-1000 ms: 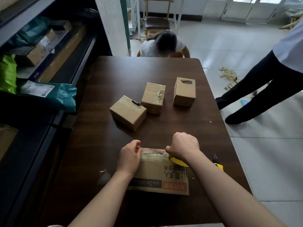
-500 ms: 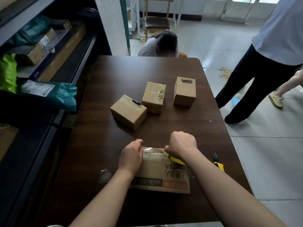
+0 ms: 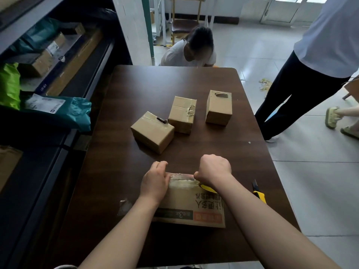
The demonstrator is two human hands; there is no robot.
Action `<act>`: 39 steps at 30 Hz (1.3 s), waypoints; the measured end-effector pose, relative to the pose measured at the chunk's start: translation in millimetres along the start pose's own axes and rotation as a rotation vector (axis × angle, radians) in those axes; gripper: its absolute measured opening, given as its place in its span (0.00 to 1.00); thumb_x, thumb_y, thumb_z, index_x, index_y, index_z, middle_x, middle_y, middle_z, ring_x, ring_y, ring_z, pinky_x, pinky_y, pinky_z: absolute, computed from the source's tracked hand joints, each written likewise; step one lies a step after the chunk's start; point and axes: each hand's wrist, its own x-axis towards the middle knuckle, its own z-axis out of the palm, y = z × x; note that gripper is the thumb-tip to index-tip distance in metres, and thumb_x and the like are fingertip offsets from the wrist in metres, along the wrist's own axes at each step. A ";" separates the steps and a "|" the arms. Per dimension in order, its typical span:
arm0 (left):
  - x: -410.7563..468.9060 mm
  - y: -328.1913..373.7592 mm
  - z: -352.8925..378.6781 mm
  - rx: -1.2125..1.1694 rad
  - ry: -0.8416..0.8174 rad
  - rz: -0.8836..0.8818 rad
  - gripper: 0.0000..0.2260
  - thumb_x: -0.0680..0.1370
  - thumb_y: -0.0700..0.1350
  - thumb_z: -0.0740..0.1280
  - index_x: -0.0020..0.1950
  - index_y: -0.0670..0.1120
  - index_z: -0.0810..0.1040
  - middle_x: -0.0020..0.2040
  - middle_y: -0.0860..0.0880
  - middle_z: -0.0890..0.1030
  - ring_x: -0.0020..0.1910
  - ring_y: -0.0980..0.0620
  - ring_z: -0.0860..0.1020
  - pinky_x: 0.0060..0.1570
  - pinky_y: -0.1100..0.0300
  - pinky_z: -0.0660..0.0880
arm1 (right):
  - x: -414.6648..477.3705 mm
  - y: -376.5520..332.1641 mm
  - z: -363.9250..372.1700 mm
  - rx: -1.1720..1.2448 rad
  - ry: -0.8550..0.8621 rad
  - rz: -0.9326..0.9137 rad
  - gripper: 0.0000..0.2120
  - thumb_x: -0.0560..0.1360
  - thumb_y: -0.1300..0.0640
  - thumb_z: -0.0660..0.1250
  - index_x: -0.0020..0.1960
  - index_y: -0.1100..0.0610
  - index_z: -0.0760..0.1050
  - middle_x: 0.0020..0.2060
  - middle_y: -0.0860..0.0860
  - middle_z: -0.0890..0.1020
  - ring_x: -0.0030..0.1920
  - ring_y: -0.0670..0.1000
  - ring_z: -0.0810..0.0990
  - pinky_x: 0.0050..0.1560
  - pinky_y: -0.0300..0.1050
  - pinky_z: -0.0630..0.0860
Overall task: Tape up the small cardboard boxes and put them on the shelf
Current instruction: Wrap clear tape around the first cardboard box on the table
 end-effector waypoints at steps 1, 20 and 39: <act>-0.3 -0.6 -0.4 -0.004 -0.005 -0.011 0.17 0.78 0.45 0.66 0.67 0.47 0.73 0.62 0.48 0.74 0.54 0.47 0.78 0.53 0.53 0.76 | 0.3 -0.7 -0.1 -0.001 -0.001 -0.001 0.13 0.73 0.46 0.68 0.50 0.54 0.78 0.40 0.50 0.78 0.44 0.55 0.80 0.46 0.48 0.79; -25.3 -22.6 23.7 0.190 0.140 0.285 0.17 0.74 0.44 0.58 0.55 0.44 0.83 0.52 0.48 0.81 0.51 0.47 0.80 0.40 0.54 0.80 | -2.3 22.9 -1.2 0.144 -0.019 0.036 0.16 0.73 0.44 0.60 0.34 0.55 0.73 0.32 0.49 0.80 0.36 0.52 0.80 0.41 0.43 0.77; -28.7 -31.8 33.0 0.186 0.074 0.235 0.17 0.75 0.37 0.69 0.64 0.45 0.78 0.61 0.48 0.77 0.61 0.47 0.75 0.44 0.50 0.81 | -7.0 99.9 25.3 0.255 0.161 -0.053 0.23 0.70 0.31 0.63 0.35 0.51 0.76 0.34 0.46 0.80 0.39 0.49 0.79 0.37 0.44 0.76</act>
